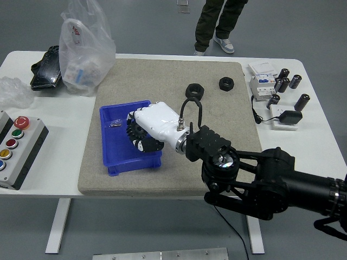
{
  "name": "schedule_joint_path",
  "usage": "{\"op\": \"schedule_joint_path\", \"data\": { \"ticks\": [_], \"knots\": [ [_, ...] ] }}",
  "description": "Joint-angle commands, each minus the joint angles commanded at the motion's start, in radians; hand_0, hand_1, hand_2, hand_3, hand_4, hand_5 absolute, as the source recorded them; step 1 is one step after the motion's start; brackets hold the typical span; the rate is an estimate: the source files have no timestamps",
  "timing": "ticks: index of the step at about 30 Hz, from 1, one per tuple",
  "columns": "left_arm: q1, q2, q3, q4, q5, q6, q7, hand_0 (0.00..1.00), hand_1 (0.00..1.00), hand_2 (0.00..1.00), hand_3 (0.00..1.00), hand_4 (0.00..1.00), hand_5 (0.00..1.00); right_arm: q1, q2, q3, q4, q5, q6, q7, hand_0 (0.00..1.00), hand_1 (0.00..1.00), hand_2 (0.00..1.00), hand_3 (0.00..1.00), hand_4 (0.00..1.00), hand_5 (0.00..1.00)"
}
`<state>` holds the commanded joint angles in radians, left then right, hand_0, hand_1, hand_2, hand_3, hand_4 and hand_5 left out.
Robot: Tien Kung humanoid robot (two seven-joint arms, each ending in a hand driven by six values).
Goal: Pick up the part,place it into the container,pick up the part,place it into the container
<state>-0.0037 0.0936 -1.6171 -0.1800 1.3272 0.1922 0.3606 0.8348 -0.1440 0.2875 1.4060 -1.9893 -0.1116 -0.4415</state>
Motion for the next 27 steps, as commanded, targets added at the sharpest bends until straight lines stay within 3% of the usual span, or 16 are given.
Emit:
{"op": "schedule_joint_path", "data": {
  "ticks": [15, 16, 21, 22, 27],
  "knots": [
    [-0.002, 0.003, 0.0, 0.0, 0.002, 0.001, -0.001, 0.84, 0.777, 0.785, 0.867, 0.84, 0.496, 0.005, 0.009, -0.008, -0.019, 0.047, 0.018, 0.02, 0.244, 0.426, 0.272, 0.423, 0.11, 0.069],
    [-0.001, 0.003, 0.0, 0.0, 0.002, 0.001, -0.001, 0.84, 0.776, 0.785, 0.867, 0.84, 0.496, 0.005, 0.009, -0.007, -0.019, 0.046, 0.018, 0.021, 0.236, 0.447, 0.447, 0.685, 0.427, 0.138],
    [-0.001, 0.004, -0.001, 0.0, 0.003, 0.002, 0.002, 0.84, 0.776, 0.785, 0.867, 0.84, 0.496, 0.004, 0.009, -0.004, -0.019, 0.043, 0.021, 0.02, 0.236, 0.447, 0.447, 0.685, 0.427, 0.138],
    [-0.001, 0.004, 0.0, 0.0, 0.003, 0.001, 0.002, 0.84, 0.777, 0.787, 0.867, 0.84, 0.496, 0.004, 0.01, -0.004, -0.02, 0.044, 0.021, 0.02, 0.227, 0.444, 0.676, 0.735, 0.64, 0.25],
    [0.0, 0.003, 0.002, 0.0, 0.001, 0.0, 0.003, 0.84, 0.777, 0.787, 0.867, 0.84, 0.496, 0.002, 0.011, -0.008, -0.025, 0.069, 0.017, 0.028, 0.227, 0.444, 0.676, 0.735, 0.64, 0.25]
  ]
}}
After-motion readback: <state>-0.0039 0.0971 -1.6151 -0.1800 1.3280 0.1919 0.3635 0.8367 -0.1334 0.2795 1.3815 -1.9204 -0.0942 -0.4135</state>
